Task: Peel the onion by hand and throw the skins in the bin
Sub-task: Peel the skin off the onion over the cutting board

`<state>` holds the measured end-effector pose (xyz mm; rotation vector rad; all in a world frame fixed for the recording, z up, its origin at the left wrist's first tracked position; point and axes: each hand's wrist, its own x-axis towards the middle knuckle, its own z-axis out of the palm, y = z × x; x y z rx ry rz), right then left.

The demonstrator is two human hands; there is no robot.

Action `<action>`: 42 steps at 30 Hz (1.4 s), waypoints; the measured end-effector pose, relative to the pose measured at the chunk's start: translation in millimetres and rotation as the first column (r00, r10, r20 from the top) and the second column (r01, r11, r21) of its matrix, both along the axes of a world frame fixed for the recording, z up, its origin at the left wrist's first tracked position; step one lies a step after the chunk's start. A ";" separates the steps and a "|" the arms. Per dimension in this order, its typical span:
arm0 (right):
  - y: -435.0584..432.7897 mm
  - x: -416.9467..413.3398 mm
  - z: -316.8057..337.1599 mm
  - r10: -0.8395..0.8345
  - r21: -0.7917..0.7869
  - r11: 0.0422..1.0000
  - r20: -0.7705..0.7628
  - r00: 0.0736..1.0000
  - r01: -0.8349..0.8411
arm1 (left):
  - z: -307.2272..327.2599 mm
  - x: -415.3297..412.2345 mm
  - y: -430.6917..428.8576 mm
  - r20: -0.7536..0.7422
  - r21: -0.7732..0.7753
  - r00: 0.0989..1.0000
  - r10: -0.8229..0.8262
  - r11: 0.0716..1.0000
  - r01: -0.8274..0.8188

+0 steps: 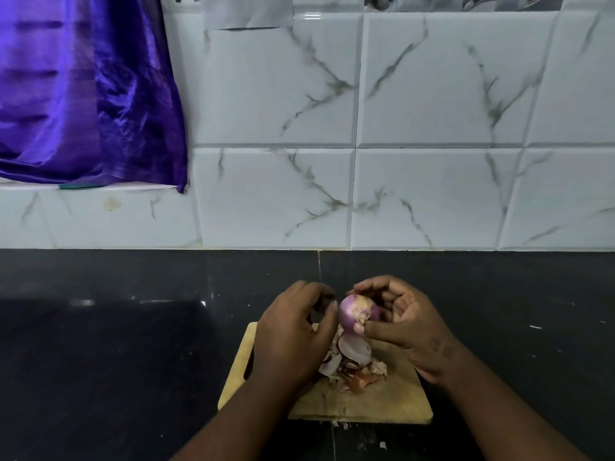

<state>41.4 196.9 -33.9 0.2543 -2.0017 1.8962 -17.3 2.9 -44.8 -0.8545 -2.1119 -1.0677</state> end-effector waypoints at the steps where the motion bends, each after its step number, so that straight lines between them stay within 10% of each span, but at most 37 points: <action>1: -0.5 -0.2 0.3 -0.014 0.014 1.000 0.004 1.000 0.014 | 0.4 -0.1 0.4 -0.006 0.012 0.998 -0.058 0.998 0.058; 19: 1.3 1.8 1.9 -0.039 0.168 0.985 0.097 0.994 0.022 | -3.2 -4.6 1.5 -0.178 -0.226 0.958 -0.224 0.957 0.182; 27: 2.3 -2.5 -0.8 -0.048 0.123 0.992 0.083 0.995 0.037 | -2.5 -1.5 2.6 0.107 0.052 0.966 -0.235 0.972 0.231; 34: 7.4 1.1 2.9 -0.004 0.096 0.995 0.129 0.992 -0.009 | -3.4 -1.3 -0.3 -0.022 -0.201 0.956 -0.293 0.938 0.283; 42: 6.4 1.7 4.0 0.038 0.050 0.998 0.130 0.991 -0.045 | 0.6 0.0 0.0 -0.084 -0.011 0.960 -0.268 0.963 0.268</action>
